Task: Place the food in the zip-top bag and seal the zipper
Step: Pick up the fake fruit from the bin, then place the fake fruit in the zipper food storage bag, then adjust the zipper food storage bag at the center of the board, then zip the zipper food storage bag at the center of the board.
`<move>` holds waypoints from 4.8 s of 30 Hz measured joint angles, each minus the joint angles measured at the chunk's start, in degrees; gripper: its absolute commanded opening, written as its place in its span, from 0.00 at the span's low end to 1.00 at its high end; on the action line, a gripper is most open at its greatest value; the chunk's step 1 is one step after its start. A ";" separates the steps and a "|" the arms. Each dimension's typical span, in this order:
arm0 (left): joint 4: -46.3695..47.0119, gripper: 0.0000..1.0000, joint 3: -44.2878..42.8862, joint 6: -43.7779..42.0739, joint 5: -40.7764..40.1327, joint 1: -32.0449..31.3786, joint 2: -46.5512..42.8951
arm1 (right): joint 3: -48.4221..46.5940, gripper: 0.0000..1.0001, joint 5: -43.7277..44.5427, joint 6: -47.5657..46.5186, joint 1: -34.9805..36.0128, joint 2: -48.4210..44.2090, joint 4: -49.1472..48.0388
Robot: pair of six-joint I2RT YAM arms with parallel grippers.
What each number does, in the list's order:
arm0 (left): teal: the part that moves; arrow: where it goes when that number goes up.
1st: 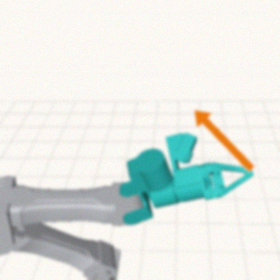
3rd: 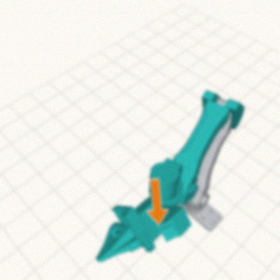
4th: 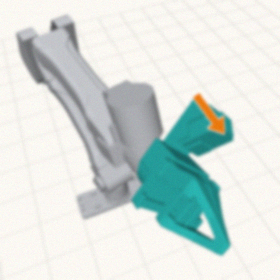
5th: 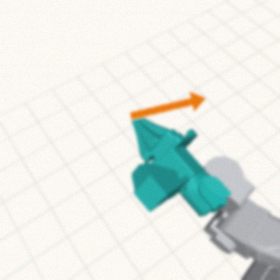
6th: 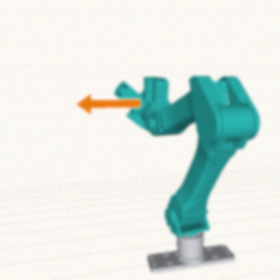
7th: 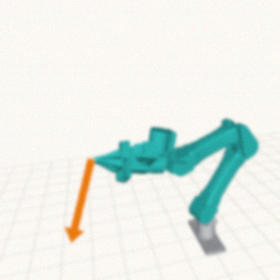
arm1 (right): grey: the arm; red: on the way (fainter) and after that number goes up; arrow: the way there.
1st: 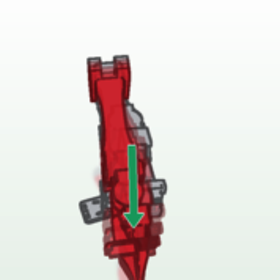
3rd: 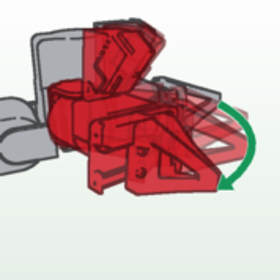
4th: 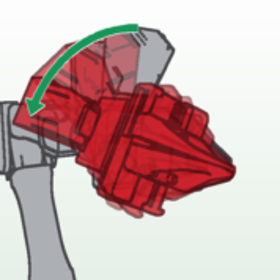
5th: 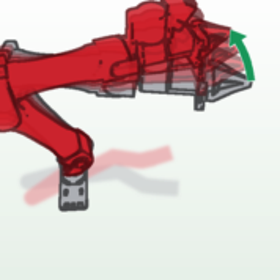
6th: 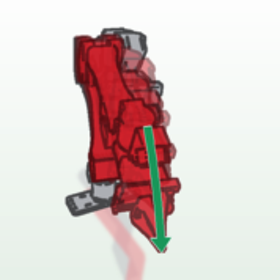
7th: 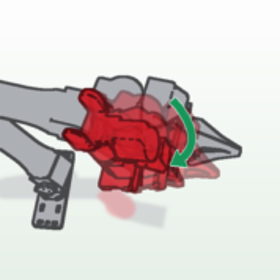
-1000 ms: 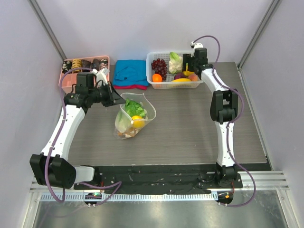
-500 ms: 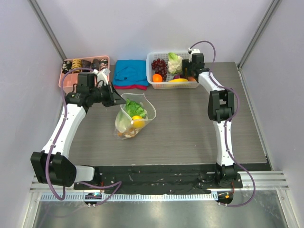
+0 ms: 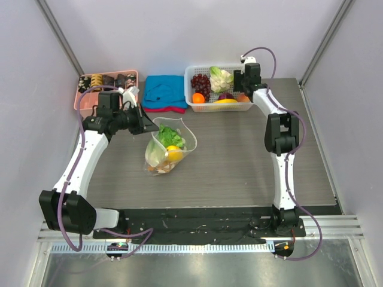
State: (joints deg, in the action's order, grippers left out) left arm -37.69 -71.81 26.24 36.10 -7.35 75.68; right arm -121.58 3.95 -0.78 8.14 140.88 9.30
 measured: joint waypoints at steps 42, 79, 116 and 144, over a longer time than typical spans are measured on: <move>0.63 0.00 1.16 0.87 2.25 0.74 0.00 | 37.38 0.01 -29.07 5.81 34.80 -45.57 17.79; 0.68 0.00 1.95 1.38 2.82 1.11 -0.11 | 46.42 0.77 -29.14 18.93 21.44 -51.12 20.04; -10.49 0.32 3.02 -10.12 2.58 -16.15 -12.57 | 19.06 0.01 -44.63 4.61 27.91 -41.83 32.06; -26.67 0.74 15.39 -89.07 0.57 -22.47 -26.49 | 16.87 0.01 -48.59 -12.85 31.10 -33.48 38.82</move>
State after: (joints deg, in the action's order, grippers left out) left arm -64.36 -56.42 -62.83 36.67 -29.82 49.19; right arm -104.71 -44.64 -13.63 39.24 107.39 48.12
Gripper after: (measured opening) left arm 0.755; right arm 0.020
